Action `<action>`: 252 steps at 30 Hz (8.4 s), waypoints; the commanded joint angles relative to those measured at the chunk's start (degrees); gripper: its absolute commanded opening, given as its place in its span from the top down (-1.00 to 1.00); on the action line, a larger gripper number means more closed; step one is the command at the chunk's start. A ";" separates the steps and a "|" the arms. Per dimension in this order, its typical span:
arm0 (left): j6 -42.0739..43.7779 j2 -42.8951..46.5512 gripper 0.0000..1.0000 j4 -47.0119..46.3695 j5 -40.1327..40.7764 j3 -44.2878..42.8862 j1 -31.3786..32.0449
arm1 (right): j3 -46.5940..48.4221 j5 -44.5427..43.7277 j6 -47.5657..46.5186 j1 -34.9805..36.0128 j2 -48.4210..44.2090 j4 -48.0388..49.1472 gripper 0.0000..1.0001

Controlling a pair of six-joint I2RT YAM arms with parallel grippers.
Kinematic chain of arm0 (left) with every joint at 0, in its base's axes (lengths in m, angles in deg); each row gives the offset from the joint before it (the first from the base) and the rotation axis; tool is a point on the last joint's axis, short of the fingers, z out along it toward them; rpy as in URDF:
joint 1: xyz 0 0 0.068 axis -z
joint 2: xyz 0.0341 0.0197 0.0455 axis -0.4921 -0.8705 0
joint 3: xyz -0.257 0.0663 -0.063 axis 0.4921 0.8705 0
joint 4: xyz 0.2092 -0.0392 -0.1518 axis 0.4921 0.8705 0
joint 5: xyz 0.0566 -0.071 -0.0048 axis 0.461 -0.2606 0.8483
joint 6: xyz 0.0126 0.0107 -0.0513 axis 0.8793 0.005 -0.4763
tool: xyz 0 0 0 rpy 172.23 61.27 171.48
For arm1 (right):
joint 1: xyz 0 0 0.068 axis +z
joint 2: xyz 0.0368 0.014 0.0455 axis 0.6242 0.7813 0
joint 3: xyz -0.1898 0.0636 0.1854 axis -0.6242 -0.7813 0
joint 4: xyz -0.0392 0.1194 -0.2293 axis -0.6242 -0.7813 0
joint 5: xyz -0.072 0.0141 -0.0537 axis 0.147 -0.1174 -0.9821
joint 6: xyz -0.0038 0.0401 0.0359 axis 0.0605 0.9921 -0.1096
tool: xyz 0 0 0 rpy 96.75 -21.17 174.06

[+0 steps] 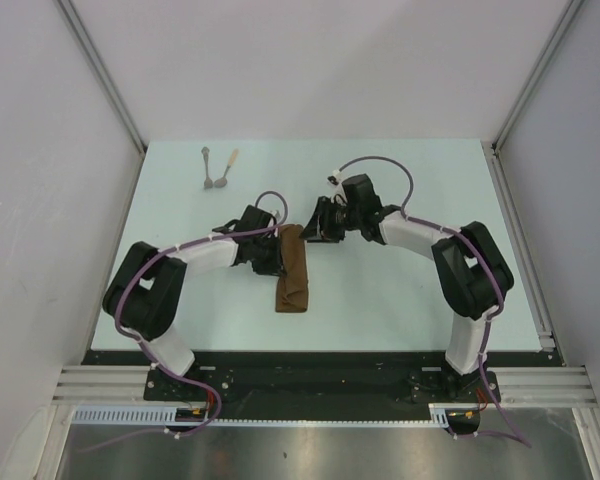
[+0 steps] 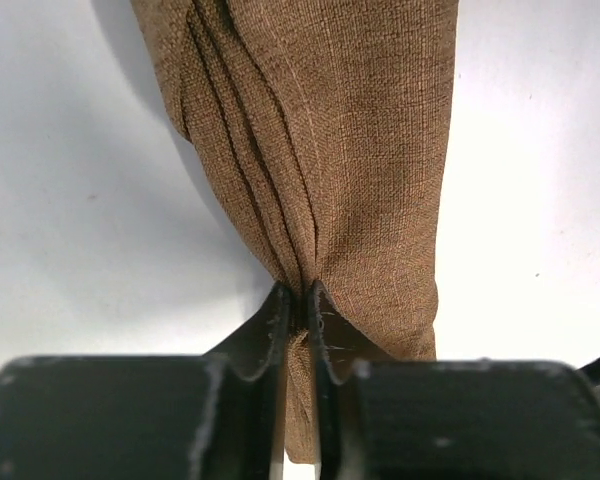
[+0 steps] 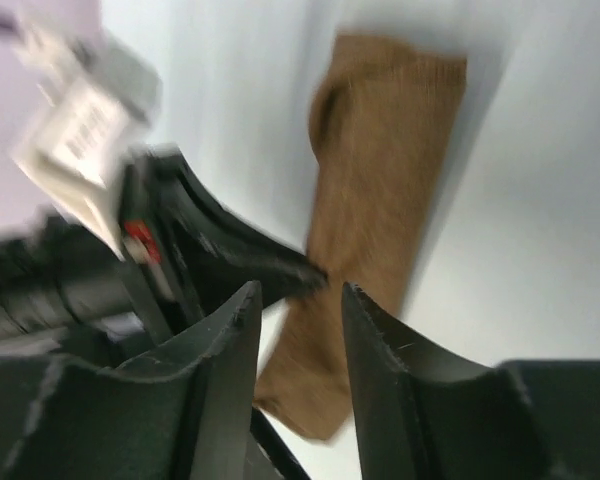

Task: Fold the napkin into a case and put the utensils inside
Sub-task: Stuff the top corner of the smaller-rectangle-folded napkin at the center of the board, then pick up the smaller rectangle-folded napkin from the center of the board, then turn over the smaller rectangle-folded napkin at the center of the board.

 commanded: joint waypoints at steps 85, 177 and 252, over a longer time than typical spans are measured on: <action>-10.52 -2.78 0.67 -9.01 -2.82 0.66 -5.14 | -25.47 10.48 -9.53 6.97 3.84 18.24 0.74; -6.57 17.14 -0.31 17.08 15.08 -11.29 -10.49 | 13.55 -13.58 -6.72 10.38 0.85 -24.91 -0.12; -3.94 30.81 -0.62 18.76 13.00 -4.16 -20.26 | -0.49 -0.02 14.34 19.72 -0.74 15.91 1.00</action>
